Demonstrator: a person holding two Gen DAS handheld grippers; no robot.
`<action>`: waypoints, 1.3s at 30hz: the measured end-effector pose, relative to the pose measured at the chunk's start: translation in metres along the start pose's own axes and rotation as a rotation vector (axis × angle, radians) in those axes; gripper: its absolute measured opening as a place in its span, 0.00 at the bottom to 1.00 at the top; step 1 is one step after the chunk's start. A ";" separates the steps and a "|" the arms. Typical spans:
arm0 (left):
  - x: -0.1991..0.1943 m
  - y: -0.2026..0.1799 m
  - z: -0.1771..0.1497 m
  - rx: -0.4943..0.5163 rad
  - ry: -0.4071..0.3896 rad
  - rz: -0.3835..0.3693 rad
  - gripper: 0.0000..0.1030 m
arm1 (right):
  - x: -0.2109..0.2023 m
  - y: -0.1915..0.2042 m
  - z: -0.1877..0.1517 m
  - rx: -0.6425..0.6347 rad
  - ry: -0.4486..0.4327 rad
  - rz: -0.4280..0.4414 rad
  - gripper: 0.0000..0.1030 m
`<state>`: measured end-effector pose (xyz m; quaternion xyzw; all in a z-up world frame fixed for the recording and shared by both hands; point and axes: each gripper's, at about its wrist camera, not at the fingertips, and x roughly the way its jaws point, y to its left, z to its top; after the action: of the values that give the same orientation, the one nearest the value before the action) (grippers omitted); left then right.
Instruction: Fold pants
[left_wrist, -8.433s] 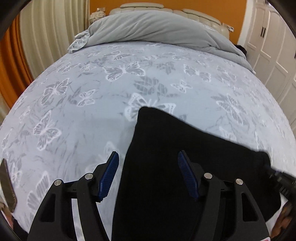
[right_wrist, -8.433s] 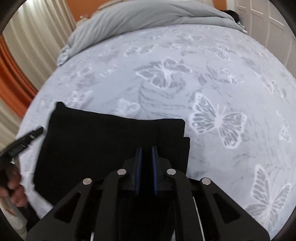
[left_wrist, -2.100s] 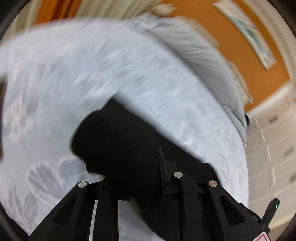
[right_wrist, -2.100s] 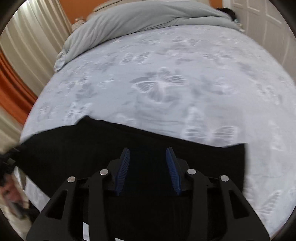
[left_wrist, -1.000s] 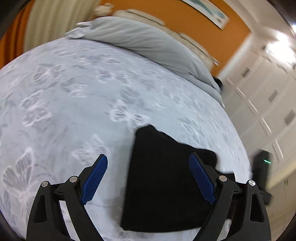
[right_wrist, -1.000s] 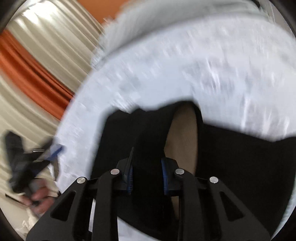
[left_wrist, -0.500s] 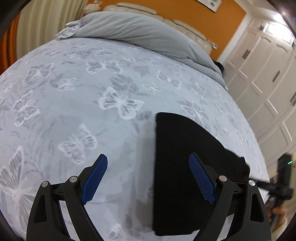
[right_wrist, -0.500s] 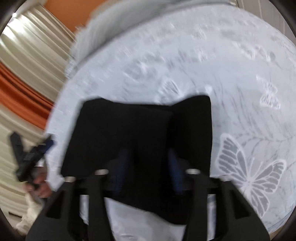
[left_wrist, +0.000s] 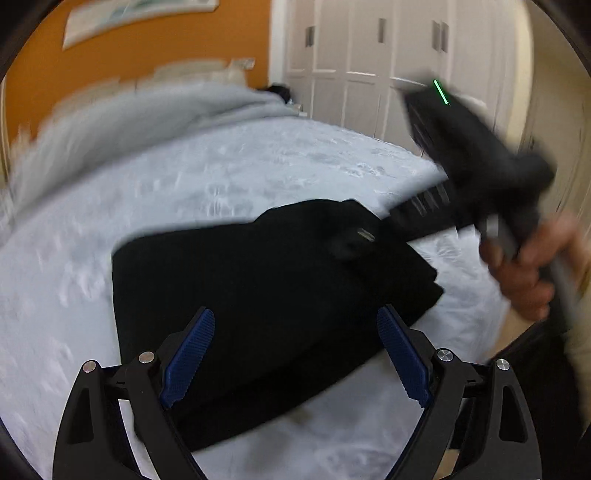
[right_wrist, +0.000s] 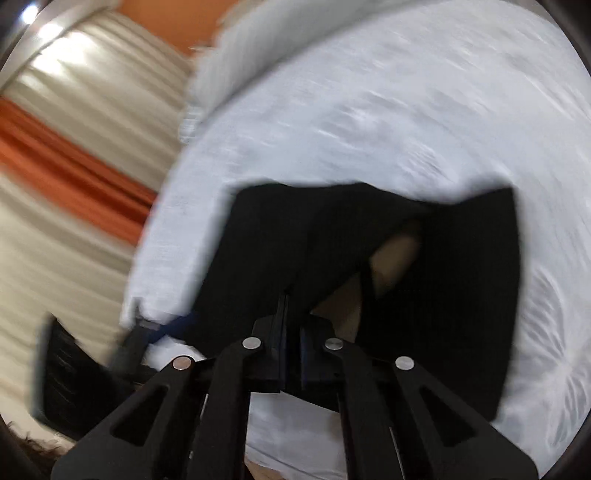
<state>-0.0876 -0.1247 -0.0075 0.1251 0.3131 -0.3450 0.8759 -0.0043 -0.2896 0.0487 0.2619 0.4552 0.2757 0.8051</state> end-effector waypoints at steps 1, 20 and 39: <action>0.002 -0.003 0.002 0.009 -0.013 0.016 0.84 | 0.001 0.009 0.005 -0.013 -0.008 0.053 0.04; -0.011 0.136 0.011 -0.515 -0.050 0.059 0.05 | 0.049 -0.042 -0.032 0.028 0.160 -0.124 0.71; -0.001 0.049 -0.005 -0.344 0.068 -0.250 0.59 | -0.068 -0.061 -0.029 0.017 -0.114 -0.446 0.56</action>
<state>-0.0568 -0.0862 -0.0105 -0.0543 0.4099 -0.3880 0.8237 -0.0463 -0.3746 0.0347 0.1768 0.4579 0.0720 0.8683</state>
